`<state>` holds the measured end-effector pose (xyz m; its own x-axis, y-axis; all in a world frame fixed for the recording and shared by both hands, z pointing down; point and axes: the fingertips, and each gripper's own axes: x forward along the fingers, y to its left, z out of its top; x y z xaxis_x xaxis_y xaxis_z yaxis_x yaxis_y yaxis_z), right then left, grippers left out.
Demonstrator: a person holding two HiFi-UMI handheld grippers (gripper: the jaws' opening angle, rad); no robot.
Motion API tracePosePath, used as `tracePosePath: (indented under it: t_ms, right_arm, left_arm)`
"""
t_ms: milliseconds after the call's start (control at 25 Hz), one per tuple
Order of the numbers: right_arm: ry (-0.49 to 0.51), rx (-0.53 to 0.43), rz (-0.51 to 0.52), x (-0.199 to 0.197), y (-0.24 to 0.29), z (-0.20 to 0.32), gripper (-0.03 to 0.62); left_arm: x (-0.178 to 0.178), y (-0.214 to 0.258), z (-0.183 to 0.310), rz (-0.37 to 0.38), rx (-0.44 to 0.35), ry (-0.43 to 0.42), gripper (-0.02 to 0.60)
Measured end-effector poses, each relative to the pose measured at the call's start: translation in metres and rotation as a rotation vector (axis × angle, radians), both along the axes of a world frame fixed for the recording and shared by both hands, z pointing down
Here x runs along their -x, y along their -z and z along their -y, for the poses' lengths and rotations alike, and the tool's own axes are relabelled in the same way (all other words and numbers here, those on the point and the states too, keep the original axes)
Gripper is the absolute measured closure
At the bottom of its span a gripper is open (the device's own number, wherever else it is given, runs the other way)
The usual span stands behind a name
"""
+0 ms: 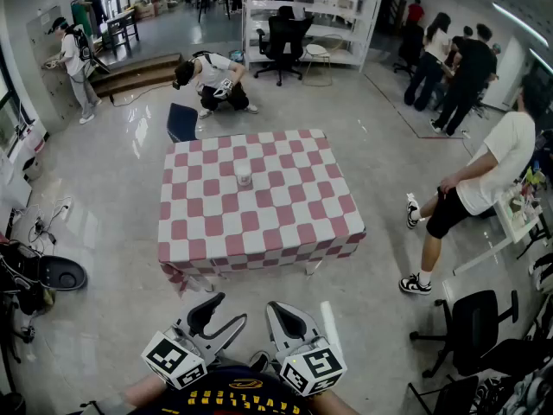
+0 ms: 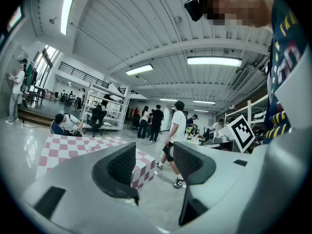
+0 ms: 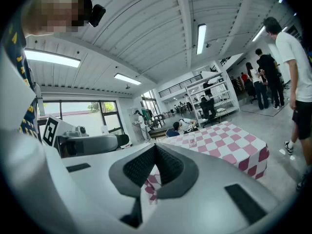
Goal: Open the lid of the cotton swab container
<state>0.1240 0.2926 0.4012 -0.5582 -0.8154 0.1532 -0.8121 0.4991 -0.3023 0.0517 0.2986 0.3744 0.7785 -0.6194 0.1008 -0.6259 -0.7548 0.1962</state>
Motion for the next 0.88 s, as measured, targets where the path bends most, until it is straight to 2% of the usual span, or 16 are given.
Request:
tracePosePath:
  t_ms: [360,480,520,560,680,720,880]
  right_arm:
    - [0.021,0.001,0.001,-0.008,0.001,0.0,0.585]
    - [0.03,0.017,0.048,-0.01,0.001,0.0,0.583]
    - [0.03,0.025,0.066,-0.011,-0.001,0.001,0.583]
    - [0.027,0.034,0.076,-0.012,-0.003,0.001,0.583]
    - [0.017,0.053,0.08,-0.014,-0.01,0.006,0.583]
    - [0.014,0.057,0.078,-0.014,-0.011,0.009,0.583]
    - [0.005,0.074,0.075,-0.014,-0.019,0.025,0.583]
  left_arm:
    - [-0.009,0.001,-0.002,0.004,0.001,0.018,0.336]
    - [-0.01,0.002,-0.003,0.009,0.009,0.025,0.336]
    - [-0.01,0.003,-0.004,0.008,0.006,0.027,0.351]
    - [-0.01,0.004,-0.003,0.004,0.002,0.032,0.392]
    - [-0.006,0.006,0.001,-0.009,-0.006,0.054,0.557]
    - [-0.004,0.005,0.004,-0.011,-0.002,0.059,0.575]
    - [-0.003,-0.008,0.019,-0.014,0.035,0.06,0.578]
